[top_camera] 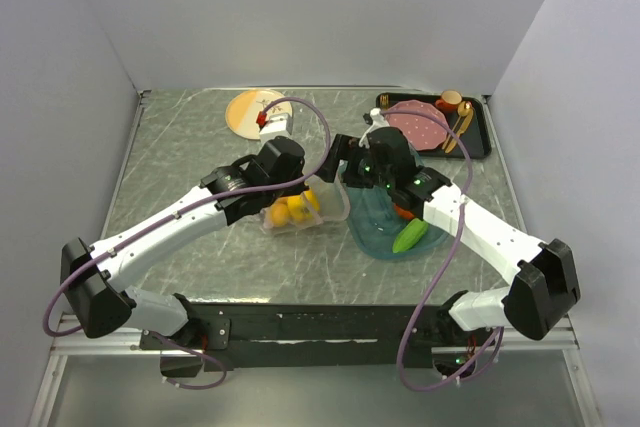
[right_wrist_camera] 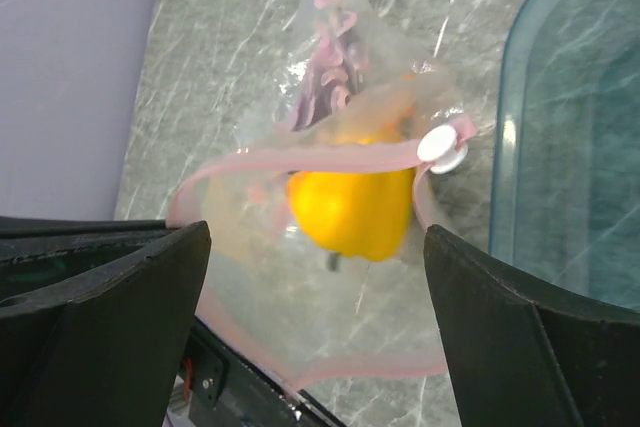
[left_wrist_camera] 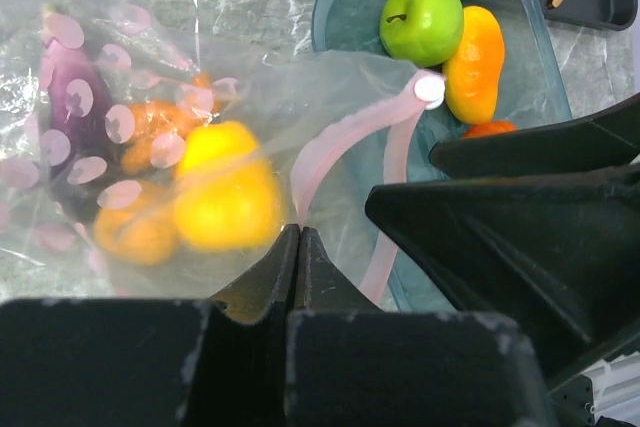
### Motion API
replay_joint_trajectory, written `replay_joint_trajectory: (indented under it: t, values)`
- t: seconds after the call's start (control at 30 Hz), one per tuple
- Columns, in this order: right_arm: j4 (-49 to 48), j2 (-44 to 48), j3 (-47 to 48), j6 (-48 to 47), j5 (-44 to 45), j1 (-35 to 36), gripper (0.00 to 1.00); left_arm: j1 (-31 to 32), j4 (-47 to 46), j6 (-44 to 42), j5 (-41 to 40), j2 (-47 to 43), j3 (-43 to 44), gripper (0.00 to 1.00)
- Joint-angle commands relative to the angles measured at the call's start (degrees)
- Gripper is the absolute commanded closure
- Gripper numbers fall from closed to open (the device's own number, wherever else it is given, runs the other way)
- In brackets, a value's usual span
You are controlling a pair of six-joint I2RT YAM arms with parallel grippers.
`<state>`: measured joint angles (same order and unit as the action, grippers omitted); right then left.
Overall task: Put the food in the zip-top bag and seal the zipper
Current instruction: Place the fake fruit in the zipper food storage bag, then pick up the fake fruit from the bin.
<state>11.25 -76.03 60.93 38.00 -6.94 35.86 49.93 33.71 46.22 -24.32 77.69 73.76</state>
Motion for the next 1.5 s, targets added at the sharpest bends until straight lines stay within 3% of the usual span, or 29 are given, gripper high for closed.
replay_joint_trajectory:
  t: [0.0,0.17,0.27,0.37,0.47,0.6,0.97,1.47]
  values:
    - [0.0,2.3,2.1,-0.3,0.7,-0.6,0.04,-0.1,-1.6,0.1,-0.8,-2.6,2.5,0.99]
    - [2.0,7.6,-1.1,0.1,5.8,-4.4,0.05,-0.3,-0.3,0.0,-3.0,-2.1,3.6,0.99]
    - [4.0,10.5,-4.0,-0.8,6.8,-11.5,0.05,-1.5,2.0,1.1,-4.9,-1.9,5.1,0.99]
    - [8.0,8.0,-3.5,-4.7,8.5,-16.8,0.04,-7.6,-1.6,1.2,6.6,-2.0,4.6,0.99]
    - [9.5,2.3,-1.3,-8.5,7.1,-19.1,0.02,-7.7,0.1,-0.2,5.3,-0.3,6.9,0.99]
    - [9.6,-4.7,3.0,-9.3,5.9,-19.2,0.01,-7.7,2.3,-1.5,6.0,2.6,9.0,0.99]
    - [10.1,-22.9,14.7,-10.0,9.0,-19.8,0.0,-7.7,-1.2,-0.3,9.5,0.6,4.8,0.99]
    - [8.8,-31.6,18.3,-11.3,8.3,-19.8,0.01,-7.7,-2.3,-0.4,10.4,-0.2,4.0,0.99]
